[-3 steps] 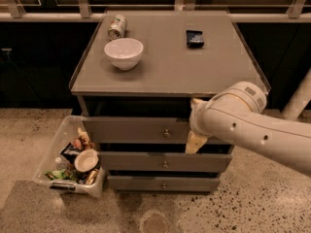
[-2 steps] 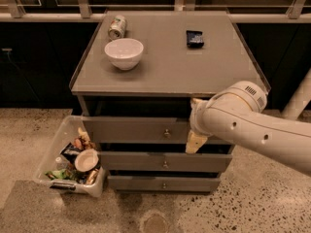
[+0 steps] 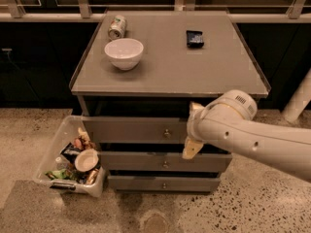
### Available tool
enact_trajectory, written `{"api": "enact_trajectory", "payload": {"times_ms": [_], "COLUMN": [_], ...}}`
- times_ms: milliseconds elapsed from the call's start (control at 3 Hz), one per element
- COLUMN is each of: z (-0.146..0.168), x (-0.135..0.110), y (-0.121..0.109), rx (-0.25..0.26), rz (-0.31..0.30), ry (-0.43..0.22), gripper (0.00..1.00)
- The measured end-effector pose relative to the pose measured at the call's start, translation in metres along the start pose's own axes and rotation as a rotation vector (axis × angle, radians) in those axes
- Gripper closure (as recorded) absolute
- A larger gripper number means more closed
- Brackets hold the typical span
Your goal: Open top drawer
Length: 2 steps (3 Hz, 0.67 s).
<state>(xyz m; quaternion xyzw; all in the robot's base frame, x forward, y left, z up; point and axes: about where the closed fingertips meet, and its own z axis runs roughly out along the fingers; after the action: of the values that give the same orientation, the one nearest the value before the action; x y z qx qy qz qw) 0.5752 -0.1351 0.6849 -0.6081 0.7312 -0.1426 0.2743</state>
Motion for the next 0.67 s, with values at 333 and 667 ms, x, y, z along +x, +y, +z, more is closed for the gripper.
{"api": "enact_trajectory", "payload": {"times_ms": [333,667], "z": [0.0490,0.0509], "x": [0.0070,0.0084], "y": [0.0414,0.0404], "rx": [-0.055,-0.047], "rz": [0.025,0.067], "ry": [0.016,0.022], "gripper": [0.00,0.00]}}
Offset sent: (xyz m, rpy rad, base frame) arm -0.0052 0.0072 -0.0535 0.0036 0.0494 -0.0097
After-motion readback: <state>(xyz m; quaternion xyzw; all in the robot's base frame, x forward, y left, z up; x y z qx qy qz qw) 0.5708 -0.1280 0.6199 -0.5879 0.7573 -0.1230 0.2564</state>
